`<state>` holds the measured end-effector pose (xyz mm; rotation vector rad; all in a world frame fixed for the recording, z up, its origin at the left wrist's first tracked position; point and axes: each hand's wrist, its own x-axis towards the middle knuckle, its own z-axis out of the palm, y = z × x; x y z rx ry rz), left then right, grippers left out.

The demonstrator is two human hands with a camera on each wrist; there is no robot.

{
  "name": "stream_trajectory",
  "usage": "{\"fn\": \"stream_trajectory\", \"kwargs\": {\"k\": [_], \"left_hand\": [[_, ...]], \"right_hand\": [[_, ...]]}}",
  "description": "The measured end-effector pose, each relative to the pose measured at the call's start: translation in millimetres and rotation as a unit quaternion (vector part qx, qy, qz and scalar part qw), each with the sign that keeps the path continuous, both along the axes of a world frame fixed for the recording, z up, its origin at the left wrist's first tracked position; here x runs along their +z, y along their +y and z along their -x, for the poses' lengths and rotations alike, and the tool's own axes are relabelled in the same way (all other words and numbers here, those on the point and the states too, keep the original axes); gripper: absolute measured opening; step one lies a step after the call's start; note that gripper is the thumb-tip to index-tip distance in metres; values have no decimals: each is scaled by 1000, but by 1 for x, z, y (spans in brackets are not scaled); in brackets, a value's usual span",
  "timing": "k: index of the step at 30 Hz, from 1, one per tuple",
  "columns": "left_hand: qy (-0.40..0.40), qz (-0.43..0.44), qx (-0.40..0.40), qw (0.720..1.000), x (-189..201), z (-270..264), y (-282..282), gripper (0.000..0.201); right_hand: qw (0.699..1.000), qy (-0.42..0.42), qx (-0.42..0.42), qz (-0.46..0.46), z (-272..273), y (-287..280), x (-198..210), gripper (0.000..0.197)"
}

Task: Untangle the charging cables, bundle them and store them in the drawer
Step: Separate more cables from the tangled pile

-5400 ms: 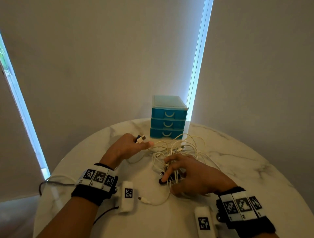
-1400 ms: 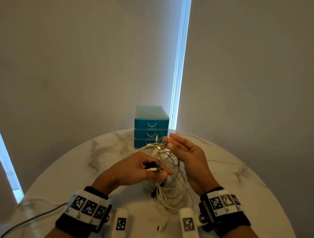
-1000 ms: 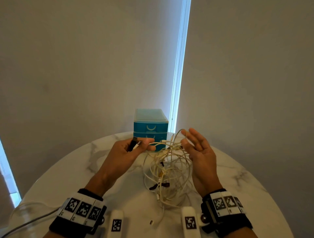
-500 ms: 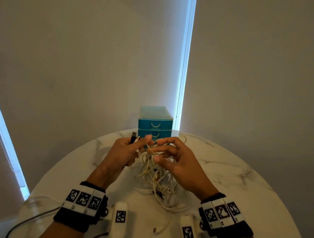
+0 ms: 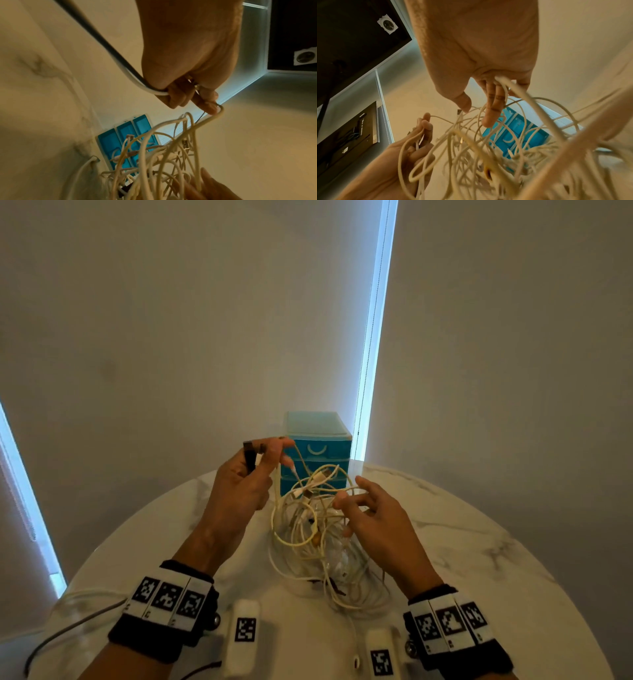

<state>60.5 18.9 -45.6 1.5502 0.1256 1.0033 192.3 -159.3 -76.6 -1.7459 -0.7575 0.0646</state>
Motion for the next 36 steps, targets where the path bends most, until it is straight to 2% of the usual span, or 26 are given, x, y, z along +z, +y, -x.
{"fn": "stream_trajectory", "kwargs": {"k": [3, 5, 8, 11, 15, 18, 22, 25, 27, 29, 31, 33, 36], "left_hand": [[49, -46, -22, 997, 1, 0, -10, 27], [68, -80, -41, 994, 3, 1, -19, 27], [97, -130, -88, 983, 7, 4, -29, 26], [128, -174, -129, 968, 11, 8, -33, 22], [137, -221, -185, 948, 8, 8, -32, 24], [135, -220, -178, 950, 6, 6, -32, 23], [102, -144, -46, 983, 4, -2, -23, 24], [157, -160, 24, 974, -2, -5, -8, 30], [249, -174, -2, 953, -6, -5, -5, 45], [310, -176, -67, 932, -10, -6, -8, 45], [326, -184, -115, 920, -11, -8, -12, 32], [321, -188, -126, 920, -11, -10, -14, 24], [304, -196, -115, 925, -12, -12, -14, 25]], "right_hand": [[993, -90, -50, -59, 3, -5, 5, 36], [984, -150, -39, -93, 9, -8, 10, 27], [974, -219, -6, -48, 13, -4, 10, 23], [972, -230, -36, -36, 6, 0, 8, 16], [961, -265, -69, -40, -3, 0, 9, 26], [952, -292, -78, -54, -5, 0, 7, 14], [965, -225, -86, -105, -4, -5, 12, 10], [970, -172, -74, -155, -2, -12, 19, 10], [971, -134, -78, -184, -2, -14, 22, 10], [969, -91, -78, -217, -2, -15, 23, 10], [964, -63, -71, -248, -1, -15, 26, 8], [959, -48, -68, -272, -1, -16, 28, 7], [951, -25, -64, -300, -1, -16, 30, 6]]}}
